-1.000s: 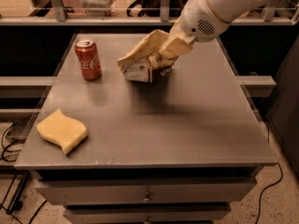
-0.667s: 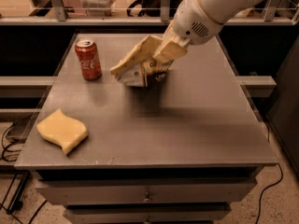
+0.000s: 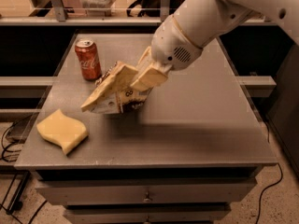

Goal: Move brown chip bag near sponge

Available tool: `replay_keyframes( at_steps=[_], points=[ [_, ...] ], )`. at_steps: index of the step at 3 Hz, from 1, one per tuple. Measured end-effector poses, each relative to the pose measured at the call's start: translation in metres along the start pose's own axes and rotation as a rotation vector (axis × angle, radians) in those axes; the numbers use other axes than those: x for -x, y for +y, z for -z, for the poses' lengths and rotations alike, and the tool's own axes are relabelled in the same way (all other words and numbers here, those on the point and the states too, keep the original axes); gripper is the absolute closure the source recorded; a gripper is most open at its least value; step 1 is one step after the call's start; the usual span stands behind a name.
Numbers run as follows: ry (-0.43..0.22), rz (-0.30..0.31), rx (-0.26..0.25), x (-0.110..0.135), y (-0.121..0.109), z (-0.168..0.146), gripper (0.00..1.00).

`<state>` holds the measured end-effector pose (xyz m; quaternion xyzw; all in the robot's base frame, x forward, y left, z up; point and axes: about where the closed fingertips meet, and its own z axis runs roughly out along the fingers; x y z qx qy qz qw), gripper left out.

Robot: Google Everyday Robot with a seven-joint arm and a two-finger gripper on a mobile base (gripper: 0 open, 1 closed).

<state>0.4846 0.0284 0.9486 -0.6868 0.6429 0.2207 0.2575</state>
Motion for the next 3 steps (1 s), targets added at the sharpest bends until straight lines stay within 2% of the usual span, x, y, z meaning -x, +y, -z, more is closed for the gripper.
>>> replay_keyframes(
  at_steps=[1,2,3],
  points=[
    [-0.025,0.002,0.107,-0.001,0.035,-0.029,0.84],
    [-0.007,-0.033,0.145,-0.017,0.055,-0.044,0.60],
    [0.016,-0.069,0.117,-0.033,0.063,-0.042,0.37]
  ],
)
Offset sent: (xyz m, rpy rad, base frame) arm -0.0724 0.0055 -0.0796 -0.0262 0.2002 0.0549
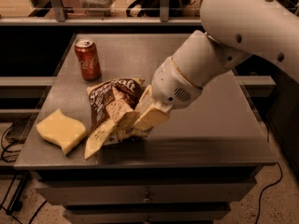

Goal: Move brown chip bag near sponge

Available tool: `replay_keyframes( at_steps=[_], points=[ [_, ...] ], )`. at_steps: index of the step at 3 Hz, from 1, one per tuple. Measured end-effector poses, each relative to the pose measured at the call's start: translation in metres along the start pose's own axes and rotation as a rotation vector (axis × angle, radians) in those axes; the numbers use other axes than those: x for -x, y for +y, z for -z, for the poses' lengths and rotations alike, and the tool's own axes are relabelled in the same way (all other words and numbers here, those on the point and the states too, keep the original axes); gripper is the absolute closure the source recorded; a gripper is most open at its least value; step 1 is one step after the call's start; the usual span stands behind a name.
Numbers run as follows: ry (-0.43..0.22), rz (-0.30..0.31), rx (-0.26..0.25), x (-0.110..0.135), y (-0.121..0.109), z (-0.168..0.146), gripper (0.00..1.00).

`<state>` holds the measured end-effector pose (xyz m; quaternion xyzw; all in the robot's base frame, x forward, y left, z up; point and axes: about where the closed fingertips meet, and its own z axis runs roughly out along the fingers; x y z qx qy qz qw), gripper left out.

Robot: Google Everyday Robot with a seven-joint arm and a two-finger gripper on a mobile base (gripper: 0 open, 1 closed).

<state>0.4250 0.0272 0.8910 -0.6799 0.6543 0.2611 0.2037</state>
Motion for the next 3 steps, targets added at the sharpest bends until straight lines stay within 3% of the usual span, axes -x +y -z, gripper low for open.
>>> replay_keyframes(
  at_steps=[1,2,3],
  points=[
    [0.010,-0.042,-0.071,-0.0097,0.0020,0.0087,0.13],
    [0.010,-0.037,-0.068,-0.0079,0.0026,0.0077,0.00],
    [0.010,-0.037,-0.068,-0.0079,0.0026,0.0077,0.00]
  ],
)
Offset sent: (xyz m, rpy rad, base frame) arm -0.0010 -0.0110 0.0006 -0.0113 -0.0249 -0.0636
